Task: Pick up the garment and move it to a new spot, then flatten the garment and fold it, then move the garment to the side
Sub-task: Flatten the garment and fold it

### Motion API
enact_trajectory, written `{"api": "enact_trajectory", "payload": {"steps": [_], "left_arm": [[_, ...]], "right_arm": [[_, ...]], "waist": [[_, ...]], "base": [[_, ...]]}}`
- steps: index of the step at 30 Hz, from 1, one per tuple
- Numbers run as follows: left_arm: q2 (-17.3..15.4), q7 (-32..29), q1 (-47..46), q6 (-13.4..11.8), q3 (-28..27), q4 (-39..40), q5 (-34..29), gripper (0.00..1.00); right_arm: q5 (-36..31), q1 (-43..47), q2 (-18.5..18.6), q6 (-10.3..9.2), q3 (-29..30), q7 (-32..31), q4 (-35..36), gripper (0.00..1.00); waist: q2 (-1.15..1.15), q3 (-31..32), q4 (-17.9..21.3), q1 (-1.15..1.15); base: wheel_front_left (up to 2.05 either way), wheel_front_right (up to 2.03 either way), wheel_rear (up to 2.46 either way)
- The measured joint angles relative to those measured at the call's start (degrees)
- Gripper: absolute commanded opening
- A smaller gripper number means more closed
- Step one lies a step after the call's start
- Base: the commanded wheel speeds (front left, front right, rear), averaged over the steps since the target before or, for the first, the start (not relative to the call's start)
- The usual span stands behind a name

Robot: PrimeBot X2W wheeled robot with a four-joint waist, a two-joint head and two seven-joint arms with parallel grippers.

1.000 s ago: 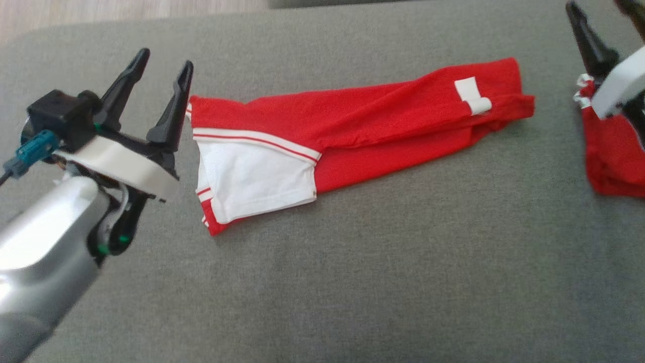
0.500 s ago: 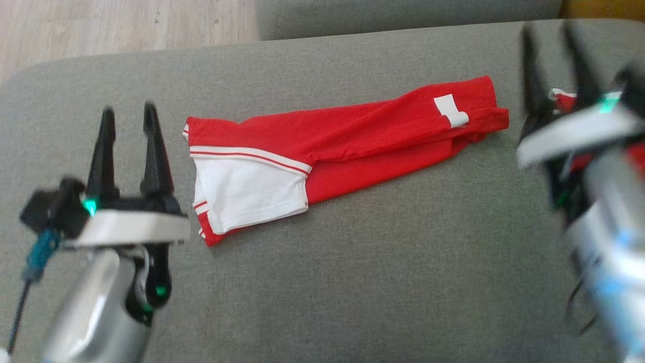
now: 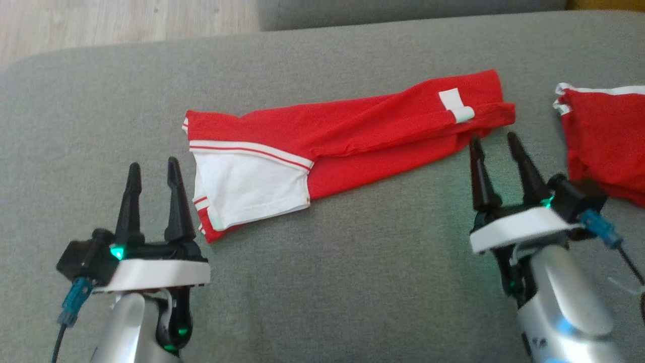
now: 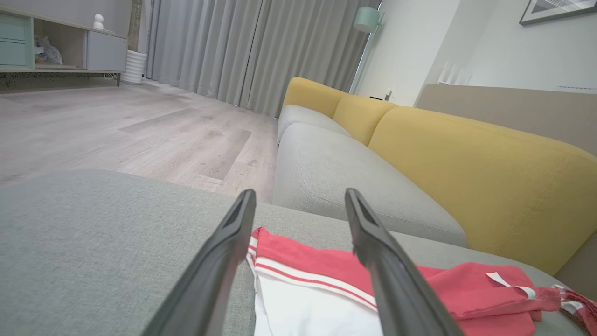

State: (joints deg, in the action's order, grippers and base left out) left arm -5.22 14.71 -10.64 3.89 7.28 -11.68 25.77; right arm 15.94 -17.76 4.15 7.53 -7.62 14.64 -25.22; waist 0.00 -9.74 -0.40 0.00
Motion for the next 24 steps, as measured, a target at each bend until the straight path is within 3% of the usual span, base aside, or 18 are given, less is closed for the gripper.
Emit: {"api": "enact_trajectory", "payload": {"steps": [7, 16, 24], "left_arm": [[1.57, 0.00, -3.99, 2.22, -0.53, -1.53, -2.68, 1.00], [2.45, 0.00, -5.85, 3.24, 0.92, -3.18, -3.10, 1.00], [2.67, 0.00, -7.29, 3.26, 1.91, -3.16, -3.10, 1.00]], "right_arm": [[-4.28, -10.29, -0.18, 0.00, 7.61, -3.77, -5.54, 1.00], [-11.98, -20.99, -0.20, 0.00, 24.72, -10.37, -22.64, 1.00], [-17.73, -25.40, -0.23, 0.00, 29.61, -10.35, -31.96, 1.00]], "waist": [[0.00, -3.58, -1.74, 0.01], [0.00, -7.72, -5.58, 0.01], [0.00, -9.25, -6.66, 0.00]], "base": [[0.00, 0.00, 0.00], [0.00, 0.00, 0.00], [0.00, 0.00, 0.00]]}}
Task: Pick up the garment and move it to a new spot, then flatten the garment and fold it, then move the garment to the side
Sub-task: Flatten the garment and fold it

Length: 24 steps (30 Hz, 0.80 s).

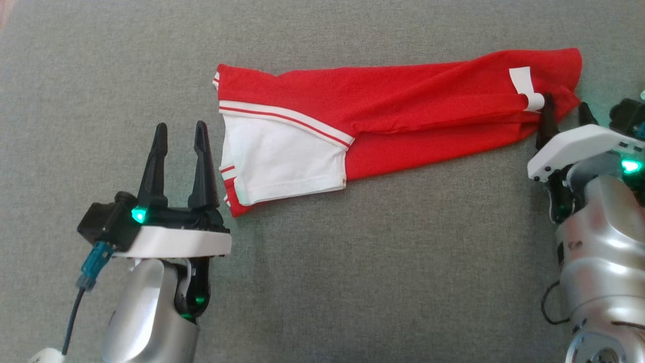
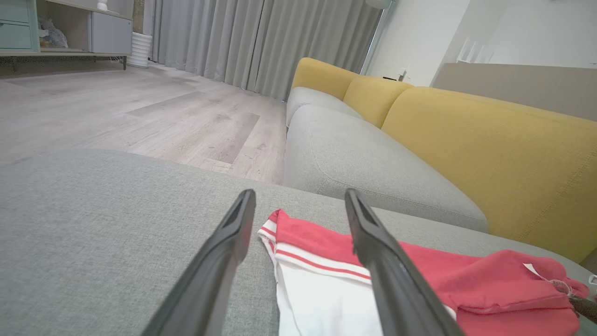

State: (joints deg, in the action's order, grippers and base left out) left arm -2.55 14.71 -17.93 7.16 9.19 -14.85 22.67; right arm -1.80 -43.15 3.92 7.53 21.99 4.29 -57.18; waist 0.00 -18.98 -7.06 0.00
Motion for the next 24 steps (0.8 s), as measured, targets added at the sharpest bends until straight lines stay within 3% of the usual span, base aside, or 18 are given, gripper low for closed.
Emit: {"api": "enact_trajectory", "payload": {"steps": [6, 7, 8, 9, 17, 24], "left_arm": [[0.09, 0.00, -0.64, 0.00, -0.08, 0.07, 0.00, 1.00], [0.10, 0.00, -0.63, 0.00, -0.13, 0.08, 0.00, 1.00], [0.10, 0.00, -0.62, 0.00, -0.21, 0.08, 0.00, 1.00], [0.11, 0.00, -0.61, 0.00, -0.25, 0.08, 0.00, 1.00], [0.08, 0.00, -0.51, 0.00, -0.67, 0.12, -0.03, 1.00], [-0.15, 0.00, 0.75, 0.00, -1.04, 0.38, -0.03, 1.00]], "right_arm": [[-1.57, -2.40, 0.21, 0.00, -1.71, 1.31, -4.45, 1.00], [-1.78, -2.58, 0.21, 0.00, -2.38, 1.89, -5.11, 0.73], [-1.80, -2.76, 0.21, 0.00, -3.15, 2.55, -5.84, 0.15], [-1.80, -2.93, 0.15, 0.00, -3.76, 3.26, -6.53, 0.00], [-1.20, -2.98, -0.27, 0.00, -4.32, 7.97, -7.81, 0.00], [2.59, 1.94, 0.15, 0.00, -3.31, 9.42, -3.59, 0.00]], "waist": [[0.00, 0.13, 0.40, 0.00], [0.00, 0.24, 0.59, 0.00], [0.00, 0.40, 0.79, 0.00], [0.00, 0.59, 1.02, 0.00], [0.00, 2.49, 2.92, 0.00], [0.00, 4.85, 5.17, -0.01]], "base": [[0.00, 0.00, 0.00], [0.00, 0.00, 0.00], [0.00, 0.00, 0.00], [0.00, 0.00, 0.00], [0.00, 0.00, 0.00], [0.00, 0.00, 0.00]]}}
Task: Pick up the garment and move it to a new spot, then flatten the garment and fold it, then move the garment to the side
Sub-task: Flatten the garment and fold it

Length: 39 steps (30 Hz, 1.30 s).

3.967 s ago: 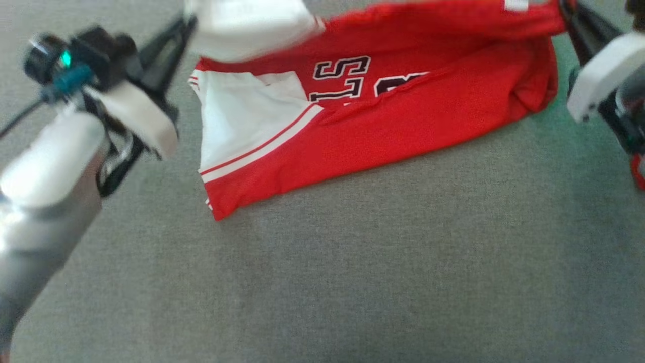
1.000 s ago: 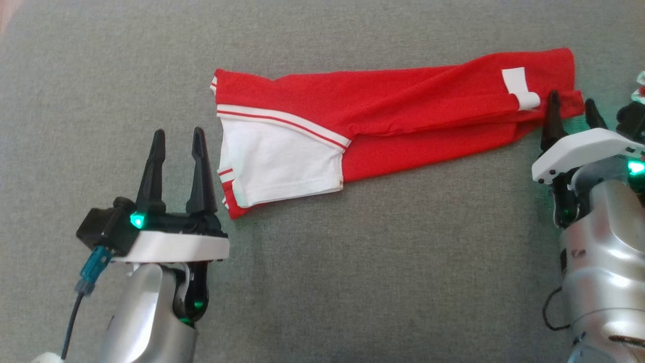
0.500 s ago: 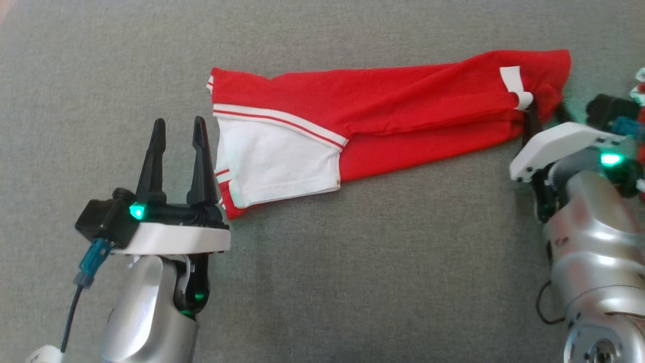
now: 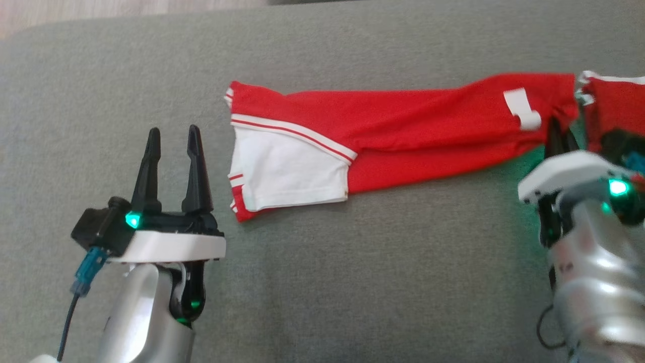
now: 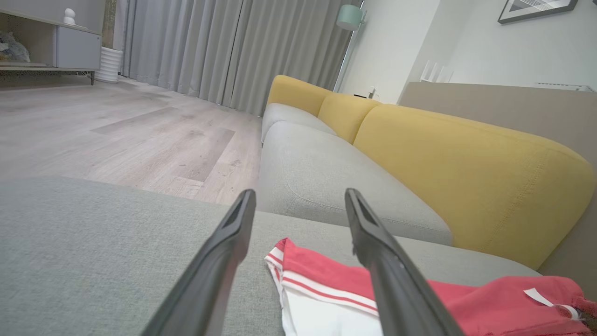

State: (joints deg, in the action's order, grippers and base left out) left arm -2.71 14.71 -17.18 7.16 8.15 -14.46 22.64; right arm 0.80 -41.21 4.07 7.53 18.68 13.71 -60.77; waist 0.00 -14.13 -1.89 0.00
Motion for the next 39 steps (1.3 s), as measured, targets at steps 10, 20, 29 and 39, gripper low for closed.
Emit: {"api": "enact_trajectory", "payload": {"steps": [10, 20, 29, 39], "left_arm": [[-0.14, 0.00, 1.44, 0.00, 0.44, 0.09, 0.00, 1.00], [-0.59, 0.00, 2.69, 0.00, 2.15, -0.15, 0.04, 1.00], [-0.76, 0.00, 4.39, 0.00, 2.96, -0.80, 0.07, 1.00], [-0.94, 0.00, 4.76, 0.00, 4.41, -1.12, 0.65, 1.00]], "right_arm": [[4.88, 10.37, 0.27, 0.00, -0.02, 0.45, 10.35, 0.00], [10.37, 12.59, -0.23, 0.00, -8.16, 0.49, 19.70, 0.00], [17.69, 12.67, -0.52, 0.00, -24.42, -1.40, 24.42, 0.00], [25.50, 11.08, -0.49, 0.00, -41.47, -2.13, 21.71, 0.00]], "waist": [[0.00, 3.10, 2.42, 0.00], [0.00, 4.65, 1.27, 0.00], [0.00, 7.23, -2.10, 0.00], [0.00, 8.20, -6.49, 0.00]], "base": [[0.00, 0.00, 0.00], [0.00, 0.00, 0.00], [0.00, 0.00, 0.00], [0.00, 0.00, 0.00]]}}
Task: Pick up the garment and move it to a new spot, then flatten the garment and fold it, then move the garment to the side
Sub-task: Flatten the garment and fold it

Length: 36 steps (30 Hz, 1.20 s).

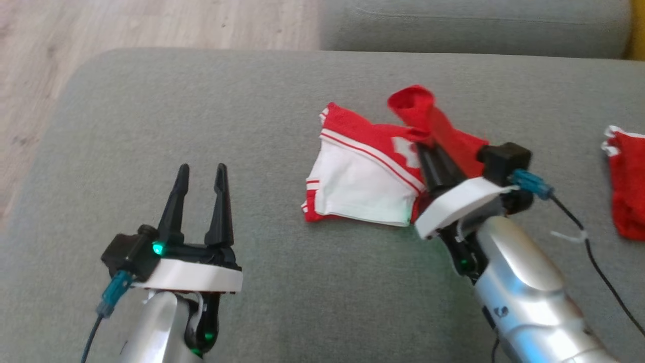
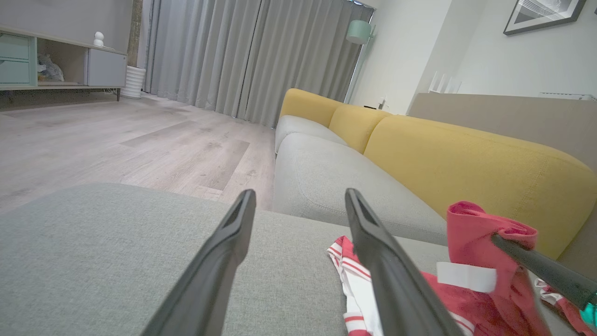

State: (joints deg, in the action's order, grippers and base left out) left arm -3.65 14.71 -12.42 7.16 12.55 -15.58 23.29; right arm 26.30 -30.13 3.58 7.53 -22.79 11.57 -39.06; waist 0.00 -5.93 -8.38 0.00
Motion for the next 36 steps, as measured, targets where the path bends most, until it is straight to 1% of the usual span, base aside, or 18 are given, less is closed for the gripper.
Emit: {"api": "enact_trajectory", "payload": {"steps": [4, 8, 17, 24, 25, 26, 27, 28, 33, 36], "left_arm": [[0.07, 0.00, -0.13, 0.00, 0.80, -0.04, 0.38, 1.00], [0.24, 0.00, -0.47, 0.00, 1.72, -0.14, 0.60, 1.00], [0.70, 0.00, -2.08, 0.00, 2.60, -0.63, 0.92, 1.00], [0.89, 0.00, -2.60, 0.00, 2.97, -0.68, 0.93, 1.00], [0.90, 0.00, -2.60, 0.00, 2.99, -0.70, 0.93, 1.00], [0.92, 0.00, -2.60, 0.00, 3.04, -0.75, 0.93, 1.00], [0.93, 0.00, -2.60, 0.00, 3.07, -0.85, 0.93, 1.00], [0.93, 0.00, -2.60, 0.00, 3.07, -0.85, 0.93, 1.00], [0.99, 0.00, -2.59, 0.00, 2.69, -0.99, 0.93, 1.00], [1.00, 0.00, -2.60, 0.00, 2.21, -0.99, 0.92, 1.00]], "right_arm": [[1.99, -2.60, 0.01, 0.00, -4.99, 0.16, -2.56, 0.00], [2.99, -4.81, 0.01, 0.00, -8.26, 0.62, -5.64, 0.00], [4.65, -5.92, 0.09, 0.00, -12.78, 1.64, -11.73, 0.00], [4.98, -8.42, 0.14, 0.00, -13.60, 2.54, -13.94, 0.00], [5.04, -8.59, 0.25, 0.00, -14.25, 2.63, -13.76, 0.31], [5.69, -8.57, 0.47, 0.00, -15.68, 2.63, -13.19, 1.00], [6.59, -8.49, 0.60, 0.00, -17.72, 2.48, -12.51, 1.00], [6.59, -8.49, 0.60, 0.00, -17.72, 2.48, -12.51, 1.00], [11.06, -7.67, 0.36, 0.00, -27.31, -1.99, -8.06, 1.00], [13.02, -7.60, 0.37, 0.00, -30.66, -3.69, -6.22, 1.00]], "waist": [[0.00, -0.87, -1.82, 0.00], [0.00, -2.16, -3.60, 0.01], [0.00, -4.62, -7.28, 0.01], [0.00, -5.29, -8.15, 0.01], [0.00, -5.32, -8.18, 0.01], [0.00, -5.34, -8.19, 0.01], [0.00, -5.33, -8.15, 0.01], [0.00, -5.33, -8.15, 0.01], [0.00, -5.03, -7.13, 0.01], [0.00, -4.52, -6.10, 0.01]], "base": [[0.00, 0.00, 0.00], [0.00, 0.00, 0.00], [0.00, 0.00, 0.00], [0.00, 0.00, 0.00], [0.00, 0.00, 0.00], [0.00, 0.00, 0.00], [0.00, 0.00, 0.00], [0.00, 0.00, 0.00], [0.00, 0.00, 0.00], [0.00, 0.00, 0.00]]}}
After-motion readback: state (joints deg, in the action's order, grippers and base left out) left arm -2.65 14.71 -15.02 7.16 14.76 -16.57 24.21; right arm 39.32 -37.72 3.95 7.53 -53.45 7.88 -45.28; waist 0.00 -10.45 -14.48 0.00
